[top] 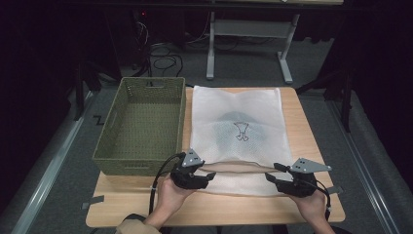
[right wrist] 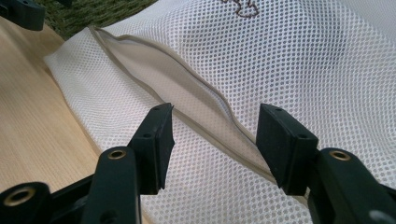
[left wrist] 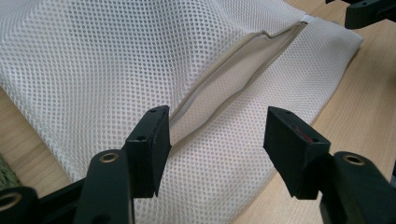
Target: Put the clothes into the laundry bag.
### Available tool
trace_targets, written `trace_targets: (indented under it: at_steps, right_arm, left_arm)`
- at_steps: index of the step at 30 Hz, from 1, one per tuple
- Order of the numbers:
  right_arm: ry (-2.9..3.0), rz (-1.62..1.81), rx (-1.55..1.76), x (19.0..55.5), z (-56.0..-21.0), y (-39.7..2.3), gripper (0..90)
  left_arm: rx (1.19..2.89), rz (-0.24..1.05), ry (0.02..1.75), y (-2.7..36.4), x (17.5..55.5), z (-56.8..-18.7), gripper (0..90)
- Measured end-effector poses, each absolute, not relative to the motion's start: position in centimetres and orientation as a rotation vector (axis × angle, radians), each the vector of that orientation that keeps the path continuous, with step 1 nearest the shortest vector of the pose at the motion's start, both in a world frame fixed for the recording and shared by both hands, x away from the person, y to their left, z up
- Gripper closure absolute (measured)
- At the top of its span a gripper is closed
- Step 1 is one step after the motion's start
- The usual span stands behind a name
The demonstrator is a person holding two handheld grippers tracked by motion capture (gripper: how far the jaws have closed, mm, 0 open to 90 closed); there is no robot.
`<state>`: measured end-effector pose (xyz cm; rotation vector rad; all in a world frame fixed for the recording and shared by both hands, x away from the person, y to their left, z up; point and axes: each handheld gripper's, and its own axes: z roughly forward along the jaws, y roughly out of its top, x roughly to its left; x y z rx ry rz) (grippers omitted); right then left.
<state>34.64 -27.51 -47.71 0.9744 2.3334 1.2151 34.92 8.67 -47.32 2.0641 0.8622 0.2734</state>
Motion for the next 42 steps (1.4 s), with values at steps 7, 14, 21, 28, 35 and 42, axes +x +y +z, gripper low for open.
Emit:
trace_targets:
  at_steps: [7, 14, 21, 28, 35, 42]
  right_arm:
    - [2.338, 1.18, 0.974, 34.8, -48.5, -27.3, 47.2]
    - [2.348, 1.158, 1.011, 35.1, -49.0, -27.7, 47.5]
    - [2.357, 1.116, 1.03, 35.2, -49.6, -27.9, 47.7]
    - [2.363, 1.094, 1.049, 35.4, -50.0, -28.0, 47.6]
    - [2.369, 1.039, 1.042, 35.4, -50.6, -28.0, 47.2]
    - [2.381, 0.995, 1.038, 35.5, -51.0, -27.9, 47.2]
  left_arm:
    - [2.068, 0.298, 0.861, 8.6, 34.8, -48.0, 40.6]
    - [2.091, 0.324, 0.864, 8.6, 34.9, -48.6, 40.5]
    - [2.097, 0.301, 0.884, 8.8, 35.2, -49.2, 40.8]
    - [2.125, 0.331, 0.885, 8.8, 35.2, -49.7, 41.0]
    - [2.169, 0.366, 0.876, 8.4, 35.2, -50.1, 41.2]
    - [2.174, 0.364, 0.91, 8.6, 35.5, -50.6, 41.2]
